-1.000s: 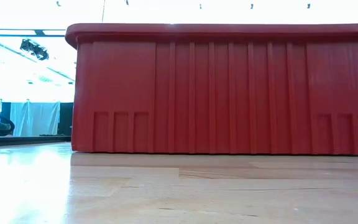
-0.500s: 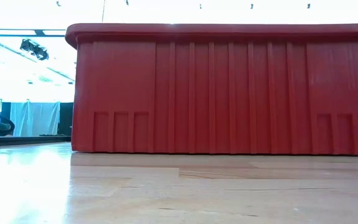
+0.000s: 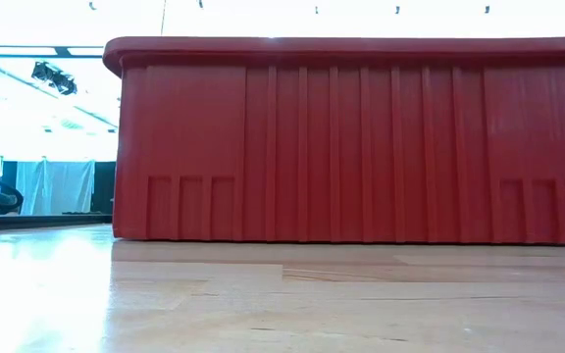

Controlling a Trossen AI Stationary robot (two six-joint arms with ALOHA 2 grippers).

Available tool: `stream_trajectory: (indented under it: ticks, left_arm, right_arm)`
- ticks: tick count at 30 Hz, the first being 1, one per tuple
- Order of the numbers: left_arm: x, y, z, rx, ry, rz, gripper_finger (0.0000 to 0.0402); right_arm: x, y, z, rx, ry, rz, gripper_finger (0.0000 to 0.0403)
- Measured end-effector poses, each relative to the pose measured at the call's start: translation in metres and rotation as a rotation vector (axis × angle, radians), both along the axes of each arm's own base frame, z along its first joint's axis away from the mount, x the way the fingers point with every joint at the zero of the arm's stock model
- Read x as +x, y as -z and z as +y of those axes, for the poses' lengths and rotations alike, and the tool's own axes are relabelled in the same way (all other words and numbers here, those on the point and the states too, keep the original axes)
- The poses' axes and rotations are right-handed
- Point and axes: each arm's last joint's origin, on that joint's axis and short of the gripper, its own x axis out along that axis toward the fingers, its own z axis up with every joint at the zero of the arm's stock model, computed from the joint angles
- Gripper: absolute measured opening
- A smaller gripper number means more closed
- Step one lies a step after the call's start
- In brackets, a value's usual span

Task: Pick and place slides into bin
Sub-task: Put the pink slide into the red bin

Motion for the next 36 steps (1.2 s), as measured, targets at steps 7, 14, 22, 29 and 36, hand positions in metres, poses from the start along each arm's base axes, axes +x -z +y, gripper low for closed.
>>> stream_trajectory:
  ticks: [7,14,22,29,36]
  left_arm:
    - [-0.002,0.000,-0.007,0.003,0.019,0.005,0.0152]
    - [-0.005,0.001,-0.013,0.003,0.040,0.007,0.0054]
    - [-0.006,0.005,-0.015,-0.022,0.040,0.051,0.0054]
    - [-0.007,0.008,-0.014,-0.010,-0.040,0.074,0.0054]
    - [-0.005,0.020,0.008,0.126,-0.283,0.185,0.0054]
  right_arm:
    - [0.004,0.000,-0.002,0.022,0.013,0.004,0.0017]
    - [0.006,-0.001,-0.003,0.074,0.037,-0.007,0.0052]
    - [0.007,-0.004,0.000,0.140,-0.008,-0.006,0.0104]
    - [-0.001,-0.010,-0.006,0.168,-0.032,-0.022,0.0136]
    - [-0.015,-0.024,-0.027,0.257,-0.034,-0.083,0.0137]
